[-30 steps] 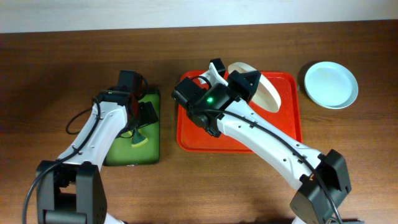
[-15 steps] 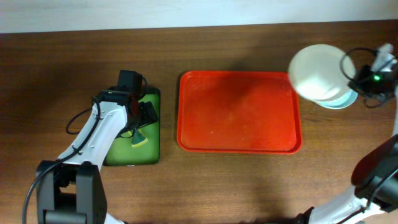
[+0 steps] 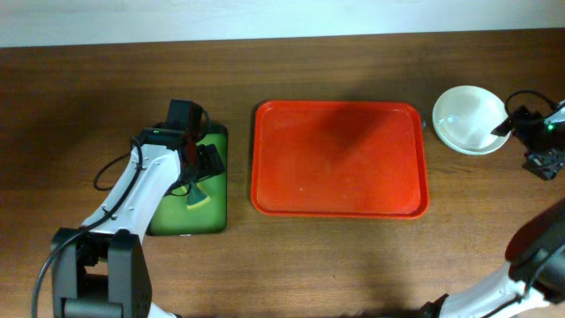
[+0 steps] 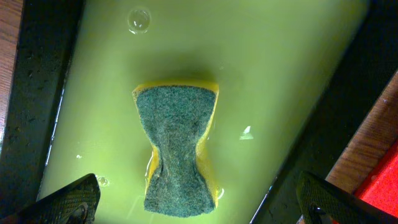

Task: Clean dirty plates on tray and stack at the side

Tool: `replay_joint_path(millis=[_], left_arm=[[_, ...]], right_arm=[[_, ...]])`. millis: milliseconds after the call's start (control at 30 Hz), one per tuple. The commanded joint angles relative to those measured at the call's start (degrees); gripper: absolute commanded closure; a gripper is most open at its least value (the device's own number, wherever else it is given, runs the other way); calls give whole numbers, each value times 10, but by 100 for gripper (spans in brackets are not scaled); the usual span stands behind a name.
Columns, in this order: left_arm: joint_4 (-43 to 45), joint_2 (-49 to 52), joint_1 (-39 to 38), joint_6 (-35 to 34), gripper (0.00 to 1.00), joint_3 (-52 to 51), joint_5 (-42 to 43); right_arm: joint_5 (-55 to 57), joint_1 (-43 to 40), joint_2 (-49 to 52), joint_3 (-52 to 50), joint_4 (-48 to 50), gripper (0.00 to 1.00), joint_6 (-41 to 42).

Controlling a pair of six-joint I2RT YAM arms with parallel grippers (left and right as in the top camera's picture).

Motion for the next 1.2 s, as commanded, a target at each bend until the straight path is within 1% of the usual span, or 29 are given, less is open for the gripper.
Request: replay_joint_path(millis=[0,33,100,133,167,233,333,400,433,467,500,533,567,600,633,667,700,767,867,900,933,1100,1167], left_arm=[[-1,-12,0,1,1,9,2],[-1,-12,1,1,1,9,2],[-1,-12,0,1,1,9,2],[-1,-12,1,1,1,9,2],[-1,-12,1,1,1,9,2],[-1,-12,0,1,1,9,2],[-1,-12,0,1,1,9,2],[-1,-12,-3,1,1,9,2],[-1,-12,-2,1,1,9,2],[-1,-12,-2,1,1,9,2],[-1,-12,-3,1,1,9,2],[-1,-12,-3,1,1,9,2],[-1,-12,-2,1,1,9,2],[-1,-12,-3,1,1,9,2],[-1,-12,-3,1,1,9,2],[-1,-12,-3,1,1,9,2],[-1,-12,-3,1,1,9,2],[-1,-12,-3,1,1,9,2],[-1,-12,-3,1,1,9,2],[-1,-12,-3,1,1,9,2],[-1,-12,-3,1,1,9,2],[-1,-12,-6,1,1,9,2],[-1,-12,-6,1,1,9,2]], right_arm=[[5,9,-138,-78,-13,1,6],[1,9,-221,-151,0,1,6],[-43,9,-427,-308,46,2,2],[-60,9,-522,-357,46,2,3],[-59,9,-589,-380,42,2,2],[-59,9,-682,-388,42,2,2],[-59,9,-772,-388,42,2,2],[-59,9,-776,-388,42,2,2],[-38,9,-775,-388,40,2,0],[-37,17,-777,-391,15,2,0],[-38,33,-780,-397,12,2,-1],[-42,76,-786,-418,19,2,-4],[-42,132,-800,-447,47,2,-5],[-42,194,-829,-488,95,2,-16],[-42,254,-872,-533,150,2,-37],[-35,308,-939,-590,212,2,-50],[-26,344,-1015,-647,268,2,-50],[-24,349,-1074,-706,331,2,-48],[0,349,-1074,-788,474,2,-47],[14,349,-1074,-831,539,2,-47],[21,350,-1074,-865,579,2,-45],[47,350,-1074,-954,698,2,-43],[64,351,-1074,-957,696,2,-43]])
